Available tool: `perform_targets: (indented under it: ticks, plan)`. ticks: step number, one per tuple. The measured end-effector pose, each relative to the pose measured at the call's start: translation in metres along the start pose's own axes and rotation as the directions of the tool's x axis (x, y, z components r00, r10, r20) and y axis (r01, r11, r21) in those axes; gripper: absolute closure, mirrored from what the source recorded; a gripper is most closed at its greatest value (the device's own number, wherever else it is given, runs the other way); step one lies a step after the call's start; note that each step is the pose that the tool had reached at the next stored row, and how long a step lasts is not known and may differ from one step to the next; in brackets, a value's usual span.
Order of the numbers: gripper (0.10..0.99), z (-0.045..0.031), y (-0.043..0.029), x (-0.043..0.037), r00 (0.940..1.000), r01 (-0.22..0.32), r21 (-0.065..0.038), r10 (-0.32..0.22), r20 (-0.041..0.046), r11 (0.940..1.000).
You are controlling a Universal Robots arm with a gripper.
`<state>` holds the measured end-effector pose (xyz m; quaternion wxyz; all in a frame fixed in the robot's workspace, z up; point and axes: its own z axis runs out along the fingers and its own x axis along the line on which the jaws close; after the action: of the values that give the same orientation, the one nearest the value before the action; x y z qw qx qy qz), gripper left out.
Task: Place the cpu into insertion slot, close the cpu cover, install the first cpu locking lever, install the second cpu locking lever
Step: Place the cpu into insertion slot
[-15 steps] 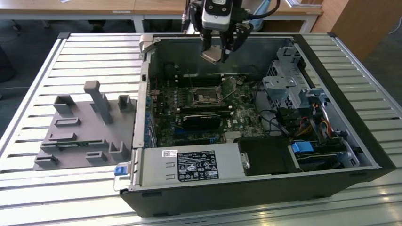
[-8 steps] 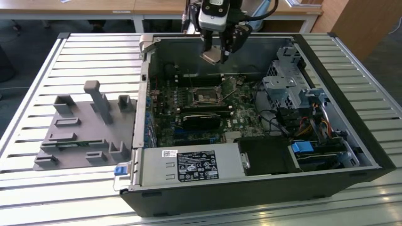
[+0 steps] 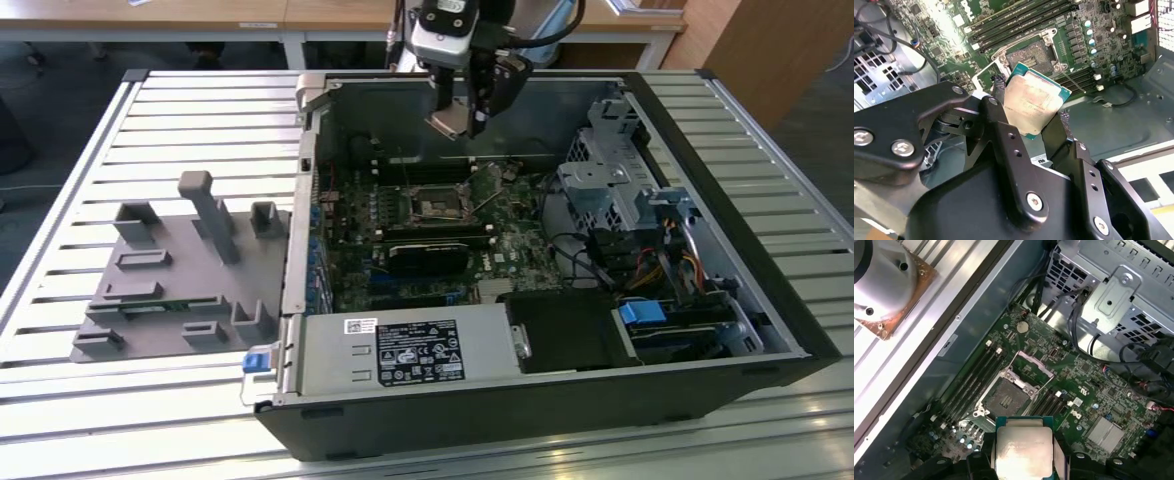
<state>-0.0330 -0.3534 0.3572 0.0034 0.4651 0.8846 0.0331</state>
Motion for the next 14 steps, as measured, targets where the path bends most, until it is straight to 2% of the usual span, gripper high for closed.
perform_targets:
  ticks: [6, 14]
  plan:
    - [0.545, 0.0011, -0.0001, 0.0, 0.9993, -0.038, 0.002, 0.038, 0.0061, 0.9993]
    - [0.545, 0.0021, -0.0001, 0.0, 0.9972, -0.074, 0.002, 0.074, 0.01, 0.9972]
